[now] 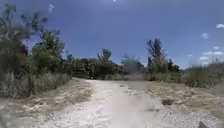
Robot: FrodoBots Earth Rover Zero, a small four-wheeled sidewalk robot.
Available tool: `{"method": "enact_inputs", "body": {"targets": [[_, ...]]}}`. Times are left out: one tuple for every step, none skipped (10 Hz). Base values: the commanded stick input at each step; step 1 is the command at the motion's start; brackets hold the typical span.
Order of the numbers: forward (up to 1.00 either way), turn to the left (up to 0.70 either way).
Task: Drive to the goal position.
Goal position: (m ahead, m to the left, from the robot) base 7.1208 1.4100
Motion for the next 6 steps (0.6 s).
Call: {"method": "enact_inputs", "body": {"targets": [[0.45, 0.00], [0.45, 0.00], [0.45, 0.00], [0.45, 0.00], [0.45, 0.00], [0.45, 0.00]]}}
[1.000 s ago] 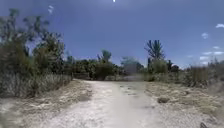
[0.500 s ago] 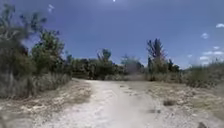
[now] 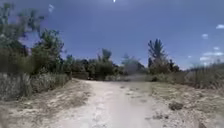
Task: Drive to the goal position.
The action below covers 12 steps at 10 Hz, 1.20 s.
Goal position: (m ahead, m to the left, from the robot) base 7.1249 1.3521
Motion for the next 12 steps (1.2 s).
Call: {"method": "enact_inputs", "body": {"targets": [[0.45, 0.00], [0.45, 0.00], [0.45, 0.00], [0.45, 0.00], [0.45, 0.00], [0.45, 0.00], [0.45, 0.00], [0.45, 0.00], [0.45, 0.00], [0.45, 0.00], [0.45, 0.00], [0.45, 0.00]]}}
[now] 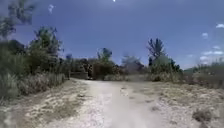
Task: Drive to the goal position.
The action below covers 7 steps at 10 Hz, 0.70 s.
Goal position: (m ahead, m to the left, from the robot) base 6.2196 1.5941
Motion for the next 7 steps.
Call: {"method": "enact_inputs", "body": {"targets": [[0.45, 0.00], [0.45, 0.00], [0.45, 0.00], [0.45, 0.00], [0.45, 0.00], [0.45, 0.00], [0.45, 0.05]]}}
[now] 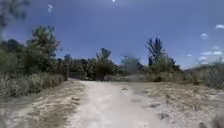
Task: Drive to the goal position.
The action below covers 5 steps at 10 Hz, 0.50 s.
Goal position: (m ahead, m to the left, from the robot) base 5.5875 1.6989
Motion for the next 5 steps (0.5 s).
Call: {"method": "enact_inputs", "body": {"targets": [[0.45, 0.20], [0.45, 0.27], [0.45, 0.27], [0.45, 0.27], [0.45, 0.27]]}}
